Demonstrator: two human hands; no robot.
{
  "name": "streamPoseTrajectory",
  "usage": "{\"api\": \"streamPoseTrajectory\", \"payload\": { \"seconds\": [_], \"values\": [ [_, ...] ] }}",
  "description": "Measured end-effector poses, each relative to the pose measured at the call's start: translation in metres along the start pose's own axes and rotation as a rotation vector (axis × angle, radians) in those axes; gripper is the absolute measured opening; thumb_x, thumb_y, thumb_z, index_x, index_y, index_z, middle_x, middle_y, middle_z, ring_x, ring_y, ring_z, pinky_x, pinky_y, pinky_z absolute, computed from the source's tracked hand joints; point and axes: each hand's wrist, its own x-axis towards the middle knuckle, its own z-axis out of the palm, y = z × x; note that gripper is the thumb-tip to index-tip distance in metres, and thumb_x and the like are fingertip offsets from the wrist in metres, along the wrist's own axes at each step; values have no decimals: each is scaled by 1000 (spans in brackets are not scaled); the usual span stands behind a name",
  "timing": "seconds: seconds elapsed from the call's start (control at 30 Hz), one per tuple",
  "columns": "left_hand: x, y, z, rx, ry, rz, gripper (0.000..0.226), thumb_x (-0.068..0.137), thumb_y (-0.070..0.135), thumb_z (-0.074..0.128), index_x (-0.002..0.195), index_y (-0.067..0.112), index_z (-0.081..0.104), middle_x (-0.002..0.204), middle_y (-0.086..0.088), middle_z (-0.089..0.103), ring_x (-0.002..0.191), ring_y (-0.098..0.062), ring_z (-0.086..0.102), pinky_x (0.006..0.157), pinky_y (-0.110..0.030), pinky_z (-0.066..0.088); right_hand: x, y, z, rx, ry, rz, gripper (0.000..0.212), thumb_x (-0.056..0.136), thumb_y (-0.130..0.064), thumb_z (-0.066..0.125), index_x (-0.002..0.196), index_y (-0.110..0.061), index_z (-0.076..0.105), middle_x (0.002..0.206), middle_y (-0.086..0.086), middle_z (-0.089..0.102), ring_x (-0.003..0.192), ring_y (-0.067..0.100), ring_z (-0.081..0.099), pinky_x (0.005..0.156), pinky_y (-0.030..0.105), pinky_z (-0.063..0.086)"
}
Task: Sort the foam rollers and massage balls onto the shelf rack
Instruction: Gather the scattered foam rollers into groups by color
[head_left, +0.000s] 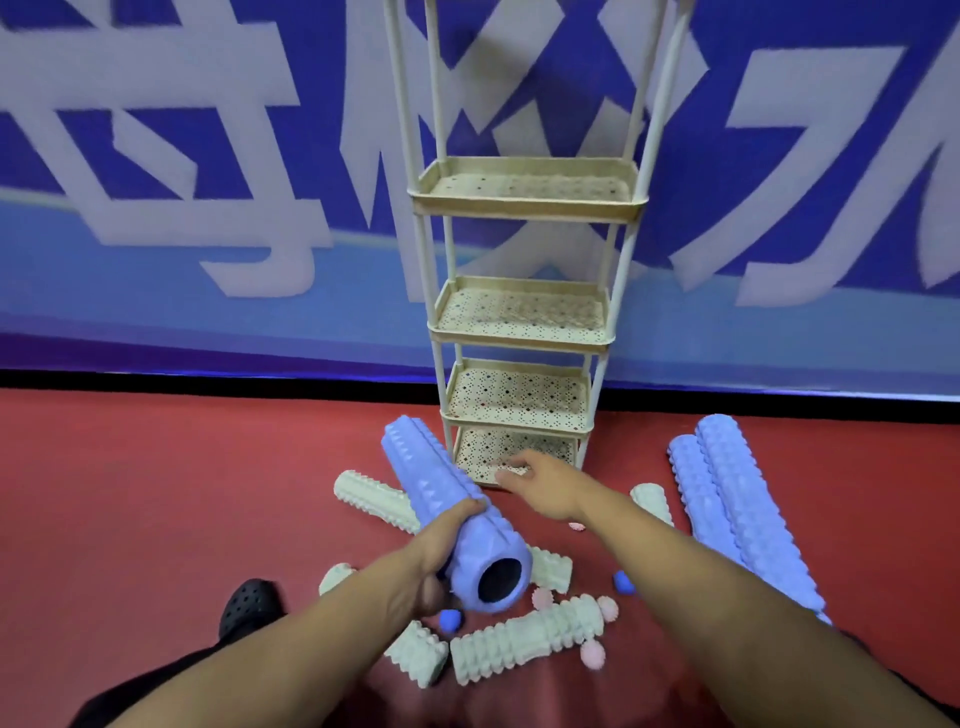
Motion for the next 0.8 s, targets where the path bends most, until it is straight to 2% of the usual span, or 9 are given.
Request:
{"api": "streamPoseTrajectory", "payload": {
  "seconds": [0.1, 0.17, 0.23, 0.3, 0.4, 0.5, 0.57, 0.67, 0.8],
  "values": [
    [-30, -9, 27, 72, -81, 3, 69, 73, 50, 83, 122, 6, 65, 110, -21, 74, 97, -38, 72, 87, -51, 58, -31, 6, -18, 23, 30, 8, 55, 97, -57, 53, 130, -14, 61, 129, 5, 66, 113, 21, 63, 90, 31, 47],
    [-50, -14, 45, 118, -141, 11, 70, 74, 50, 84, 124, 5, 65, 113, -20, 74, 104, -37, 71, 93, -52, 56, -55, 11, -29, 81, 46, 19, 46, 99, -52, 52, 114, -11, 64, 94, -1, 69, 78, 6, 66, 69, 25, 48],
    [-68, -17, 63, 159, -197, 37, 66, 76, 47, 81, 124, 3, 66, 114, -19, 74, 100, -36, 72, 90, -47, 58, -80, 16, -37, 116, 38, 50, 36, 101, -49, 49, 95, -15, 58, 64, -5, 49, 44, 3, 42, 46, 19, 34],
    [-84, -20, 80, 212, -228, 88, 63, 83, 40, 77, 128, -2, 64, 123, -23, 69, 113, -39, 68, 100, -49, 54, -102, 20, -44, 163, 13, 90, 38, 103, -51, 45, 87, -16, 51, 63, -1, 41, 46, 11, 36, 44, 21, 33],
    [-99, -23, 105, 288, -247, 194, 58, 89, 33, 74, 130, -5, 61, 124, -25, 68, 121, -42, 62, 106, -52, 49, -135, 19, -59, 335, 3, 139, 38, 103, -55, 42, 90, -22, 56, 63, -4, 52, 43, 9, 46, 46, 21, 43],
    [-102, -18, 127, 381, -205, 338, 51, 86, 33, 78, 124, 2, 66, 111, -16, 75, 108, -35, 71, 94, -44, 58, -155, 19, -82, 451, 50, 139, 36, 101, -58, 45, 115, -27, 58, 94, 2, 67, 67, 16, 60, 63, 28, 52],
    [-96, -12, 143, 403, -195, 415, 50, 83, 34, 81, 123, 7, 67, 105, -9, 78, 95, -26, 75, 76, -35, 62, -157, 27, -94, 565, 81, 151, 37, 98, -58, 53, 127, -34, 50, 118, -1, 69, 87, 21, 66, 76, 37, 53],
    [-79, -9, 170, 438, -250, 454, 55, 80, 39, 83, 125, 15, 62, 100, 1, 79, 84, -15, 77, 59, -24, 58, -149, 49, -104, 680, 166, 154, 59, 92, -50, 68, 139, -40, 34, 131, -6, 63, 105, 19, 68, 78, 36, 56],
    [-39, -17, 212, 485, -256, 439, 89, 62, 57, 87, 132, 14, 52, 118, -8, 73, 101, -28, 74, 90, -53, 59, -119, 101, -115, 708, 313, 149, 87, 84, -33, 82, 151, -23, 28, 142, 5, 54, 122, 25, 61, 105, 44, 50]
  ]
}}
